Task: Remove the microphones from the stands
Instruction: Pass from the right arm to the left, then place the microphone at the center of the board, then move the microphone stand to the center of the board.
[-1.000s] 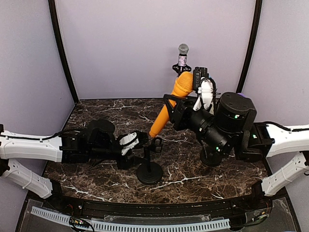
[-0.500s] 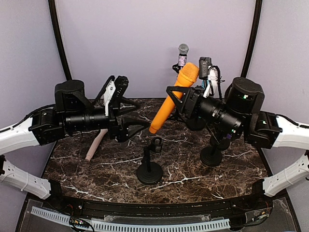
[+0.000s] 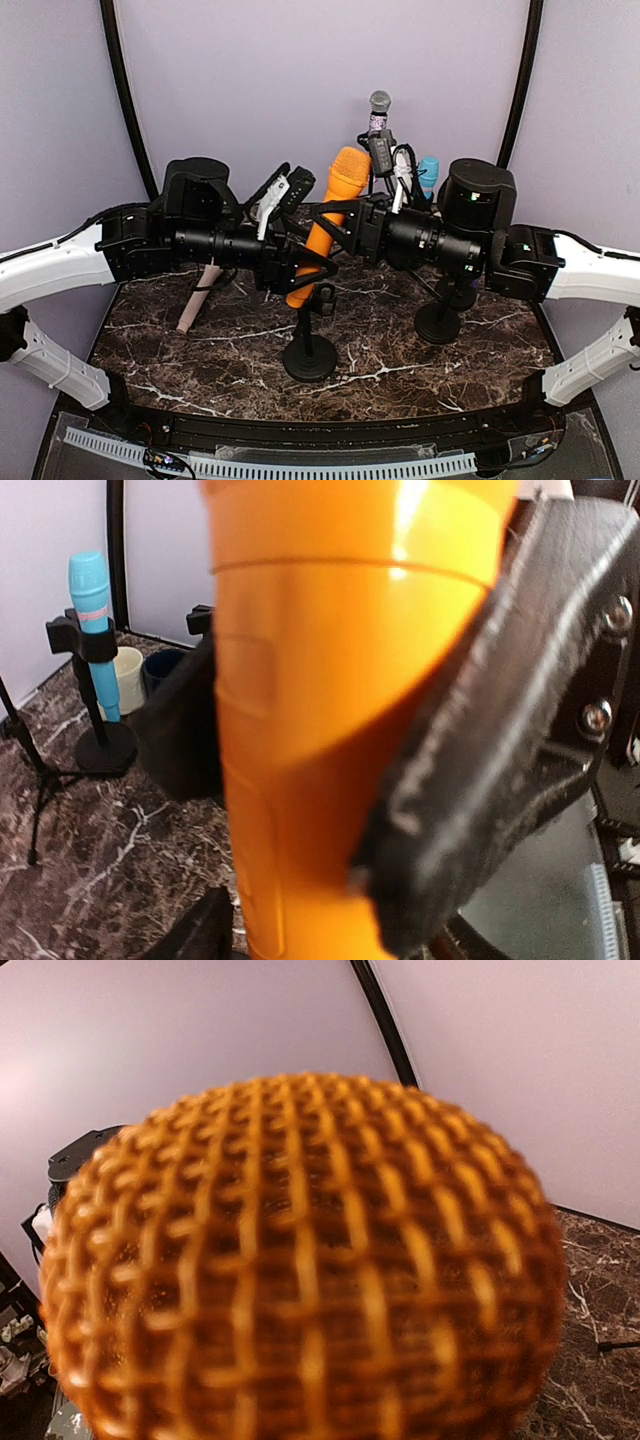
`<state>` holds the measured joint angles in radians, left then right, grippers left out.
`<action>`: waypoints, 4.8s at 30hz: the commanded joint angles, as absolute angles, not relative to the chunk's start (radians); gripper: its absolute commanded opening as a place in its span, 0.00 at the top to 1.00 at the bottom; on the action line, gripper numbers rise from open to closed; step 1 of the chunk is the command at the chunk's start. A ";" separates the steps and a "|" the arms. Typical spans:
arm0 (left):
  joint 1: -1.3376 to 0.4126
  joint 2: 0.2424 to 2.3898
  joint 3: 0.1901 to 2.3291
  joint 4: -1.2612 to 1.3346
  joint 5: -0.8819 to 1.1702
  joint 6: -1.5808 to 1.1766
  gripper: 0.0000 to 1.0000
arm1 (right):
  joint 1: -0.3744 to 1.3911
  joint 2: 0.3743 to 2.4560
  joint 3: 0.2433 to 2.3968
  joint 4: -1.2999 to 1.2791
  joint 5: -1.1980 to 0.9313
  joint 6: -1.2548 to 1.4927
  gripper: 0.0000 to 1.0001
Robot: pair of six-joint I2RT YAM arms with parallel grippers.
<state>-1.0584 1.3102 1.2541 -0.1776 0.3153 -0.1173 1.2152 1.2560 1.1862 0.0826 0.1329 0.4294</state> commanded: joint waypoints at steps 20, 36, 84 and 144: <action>-1.042 1.210 1.186 -0.323 0.114 -0.272 0.90 | 1.209 1.141 1.058 0.088 0.177 0.396 0.29; -0.622 1.327 0.849 -0.508 0.061 -0.196 0.88 | 1.445 1.104 0.495 0.485 0.402 0.344 0.30; -0.592 1.518 0.872 -0.484 -0.075 -0.108 0.37 | 1.374 1.902 0.788 0.866 0.918 0.240 1.00; -0.592 0.995 0.759 -0.303 -0.193 -0.076 0.22 | 1.378 1.018 0.349 0.163 0.491 0.574 0.25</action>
<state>-0.5976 1.0260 0.7639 -0.3080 -0.2153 -0.0811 1.3659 1.0977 0.3317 0.3084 0.5350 0.5049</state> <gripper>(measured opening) 0.782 0.739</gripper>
